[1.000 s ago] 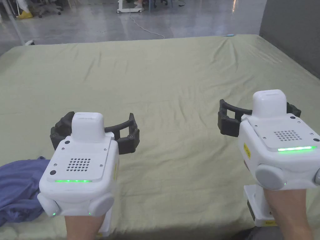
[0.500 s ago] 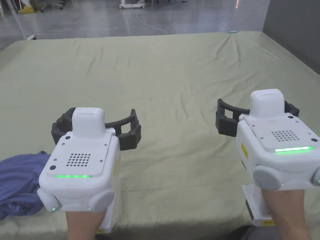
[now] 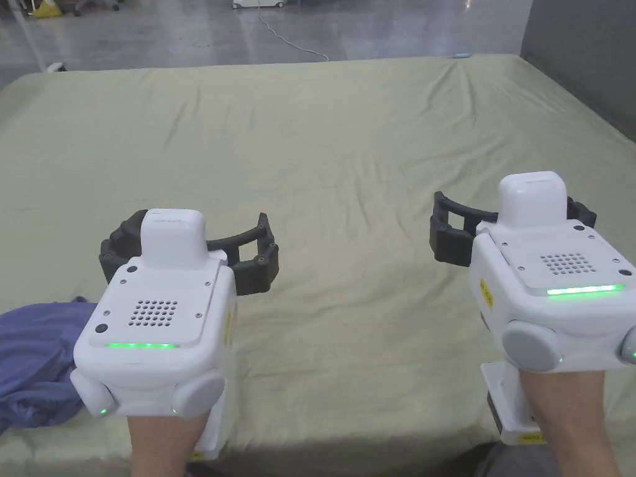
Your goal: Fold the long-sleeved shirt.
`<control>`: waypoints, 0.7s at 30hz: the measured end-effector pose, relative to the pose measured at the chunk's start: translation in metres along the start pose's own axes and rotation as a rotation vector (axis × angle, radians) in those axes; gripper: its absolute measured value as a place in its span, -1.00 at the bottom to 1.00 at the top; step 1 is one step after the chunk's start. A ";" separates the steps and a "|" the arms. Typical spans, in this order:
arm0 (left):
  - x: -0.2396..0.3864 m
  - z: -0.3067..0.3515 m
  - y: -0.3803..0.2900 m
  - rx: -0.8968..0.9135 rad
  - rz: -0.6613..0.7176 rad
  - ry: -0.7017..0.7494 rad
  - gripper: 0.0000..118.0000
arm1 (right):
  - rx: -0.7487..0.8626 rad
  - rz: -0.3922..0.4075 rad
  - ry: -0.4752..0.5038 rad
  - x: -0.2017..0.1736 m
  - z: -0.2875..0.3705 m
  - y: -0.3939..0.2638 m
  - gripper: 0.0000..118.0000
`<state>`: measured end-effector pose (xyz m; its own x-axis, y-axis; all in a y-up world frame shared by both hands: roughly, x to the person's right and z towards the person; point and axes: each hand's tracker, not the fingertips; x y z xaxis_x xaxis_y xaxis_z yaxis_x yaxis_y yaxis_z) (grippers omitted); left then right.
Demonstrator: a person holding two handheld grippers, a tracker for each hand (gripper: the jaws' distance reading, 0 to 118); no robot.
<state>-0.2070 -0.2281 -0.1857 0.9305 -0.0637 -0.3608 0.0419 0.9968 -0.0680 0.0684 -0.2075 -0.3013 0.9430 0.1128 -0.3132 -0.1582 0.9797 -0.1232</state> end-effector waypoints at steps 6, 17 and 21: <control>0.001 0.001 -0.001 -0.001 0.002 -0.002 1.00 | -0.001 0.001 0.001 0.001 0.001 -0.001 0.67; 0.000 0.000 -0.002 -0.013 0.001 0.001 1.00 | -0.001 0.006 -0.008 0.002 0.000 -0.002 0.67; 0.000 0.000 -0.002 -0.013 -0.001 0.001 1.00 | -0.003 0.004 -0.010 0.003 0.000 -0.003 0.67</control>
<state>-0.2073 -0.2305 -0.1858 0.9301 -0.0645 -0.3616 0.0378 0.9960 -0.0804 0.0715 -0.2099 -0.3022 0.9452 0.1181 -0.3044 -0.1625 0.9788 -0.1248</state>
